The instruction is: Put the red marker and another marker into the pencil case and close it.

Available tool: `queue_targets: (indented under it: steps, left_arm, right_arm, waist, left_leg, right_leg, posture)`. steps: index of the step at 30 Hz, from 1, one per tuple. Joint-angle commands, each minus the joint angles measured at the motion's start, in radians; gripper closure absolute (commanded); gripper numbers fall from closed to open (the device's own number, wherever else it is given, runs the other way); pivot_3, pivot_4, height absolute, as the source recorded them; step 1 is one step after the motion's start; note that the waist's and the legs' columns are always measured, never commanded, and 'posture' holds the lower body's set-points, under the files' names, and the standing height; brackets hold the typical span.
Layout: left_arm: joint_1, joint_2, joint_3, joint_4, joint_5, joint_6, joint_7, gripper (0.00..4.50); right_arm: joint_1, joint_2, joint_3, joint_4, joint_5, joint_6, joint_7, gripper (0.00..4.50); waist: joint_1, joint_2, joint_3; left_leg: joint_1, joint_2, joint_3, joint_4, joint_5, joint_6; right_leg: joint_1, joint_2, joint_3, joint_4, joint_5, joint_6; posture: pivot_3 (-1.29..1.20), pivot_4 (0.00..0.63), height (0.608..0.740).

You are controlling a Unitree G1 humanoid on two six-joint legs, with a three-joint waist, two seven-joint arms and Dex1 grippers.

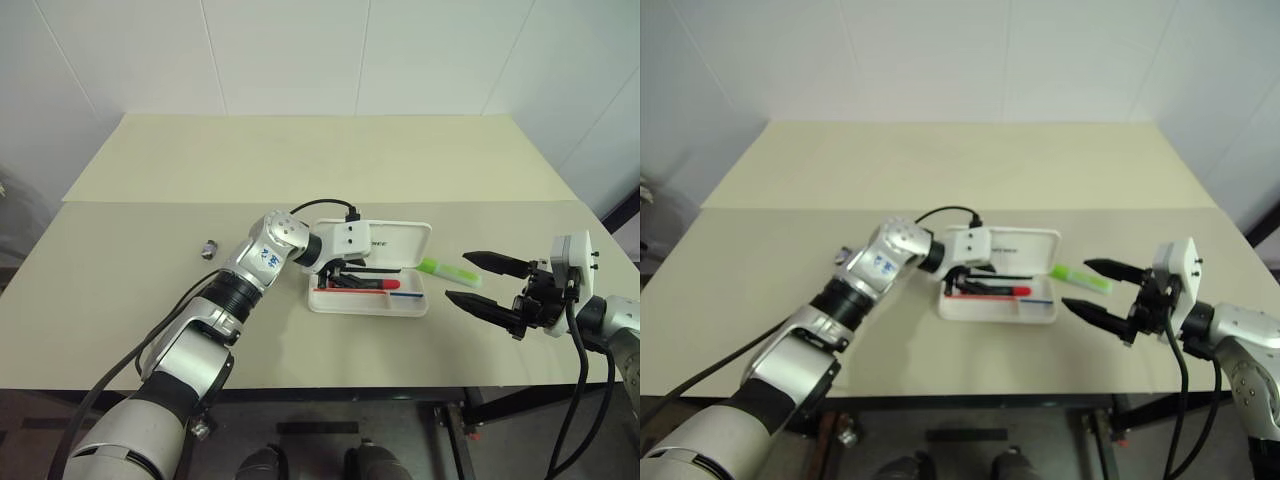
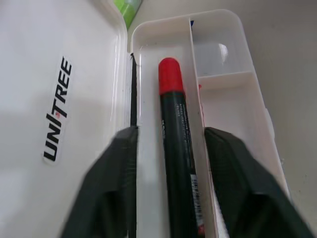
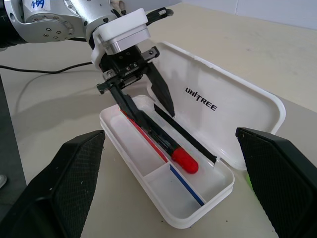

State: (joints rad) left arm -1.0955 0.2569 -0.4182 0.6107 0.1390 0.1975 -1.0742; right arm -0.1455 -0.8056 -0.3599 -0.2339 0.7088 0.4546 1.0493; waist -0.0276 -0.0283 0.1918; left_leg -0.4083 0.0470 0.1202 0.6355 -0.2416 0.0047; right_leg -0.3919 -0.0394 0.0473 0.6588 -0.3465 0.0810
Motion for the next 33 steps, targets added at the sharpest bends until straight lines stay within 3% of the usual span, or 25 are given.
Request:
queue_targets:
  steps: [1, 4, 13, 19, 23, 30, 33]
  left_arm:
    - [-0.033, -0.001, 0.018, -0.010, -0.002, -0.011, -0.004, 0.94]
    - [-0.029, 0.002, 0.018, -0.017, -0.001, -0.012, -0.011, 0.02]
    - [-0.002, 0.050, 0.077, -0.123, -0.060, -0.021, -0.052, 0.02]
    - [0.074, 0.114, 0.206, -0.296, -0.220, -0.006, -0.121, 0.02]
    - [0.156, 0.119, 0.333, -0.414, -0.386, 0.029, -0.125, 0.02]
    - [0.318, 0.218, 0.396, -0.602, -0.566, 0.220, -0.167, 0.02]
    - [0.407, 0.261, 0.428, -0.631, -0.596, 0.213, -0.172, 0.02]
  right_arm:
    - [-0.008, -0.012, -0.024, -0.011, 0.000, -0.023, 0.006, 0.00]
    - [-0.011, -0.013, -0.020, -0.005, -0.007, -0.026, 0.008, 0.00]
    - [-0.022, -0.028, -0.001, 0.033, -0.049, -0.038, 0.026, 0.00]
    - [-0.083, -0.046, 0.071, 0.163, -0.184, -0.101, 0.021, 0.00]
    - [-0.173, -0.040, 0.130, 0.298, -0.258, -0.122, 0.012, 0.00]
    - [-0.350, -0.009, 0.220, 0.522, -0.361, -0.201, 0.022, 0.00]
    - [-0.435, 0.008, 0.277, 0.641, -0.414, -0.232, 0.045, 0.00]
  waist:
    - [0.000, 0.000, 0.000]
    - [0.000, 0.000, 0.000]
    - [0.000, 0.000, 0.000]
    - [-0.003, 0.000, 0.000]
    - [-0.003, 0.000, 0.000]
    - [-0.007, 0.000, 0.000]
    - [-0.009, 0.000, 0.000]
  left_leg:
    - [0.000, 0.000, 0.000, 0.000, 0.000, 0.000]
    - [0.000, 0.000, 0.000, 0.000, 0.000, 0.000]
    - [0.000, 0.000, 0.000, 0.000, 0.000, 0.000]
    - [0.001, 0.001, 0.001, 0.001, 0.000, 0.000]
    - [0.002, 0.001, 0.001, 0.002, 0.000, -0.001]
    - [0.002, 0.002, 0.001, 0.007, 0.000, 0.000]
    - [0.002, 0.001, 0.001, 0.009, 0.000, 0.000]
  right_leg:
    - [0.000, 0.000, 0.000, 0.000, 0.000, 0.000]
    - [0.000, 0.000, 0.000, 0.000, 0.000, 0.000]
    - [0.000, 0.000, 0.000, 0.000, 0.000, 0.000]
    - [0.000, 0.000, 0.000, 0.001, 0.000, 0.000]
    - [0.000, 0.000, 0.000, 0.003, 0.000, 0.000]
    - [0.002, 0.001, 0.000, 0.006, 0.000, 0.000]
    - [0.002, 0.001, 0.001, 0.006, 0.000, 0.000]
  posture:
    - [0.00, 0.150, 0.740]
    - [0.00, 0.150, 0.740]
    - [0.00, 0.150, 0.740]
    - [0.00, 0.150, 0.740]
    - [0.00, 0.150, 0.740]
    - [0.00, 0.150, 0.740]
    - [0.00, 0.150, 0.740]
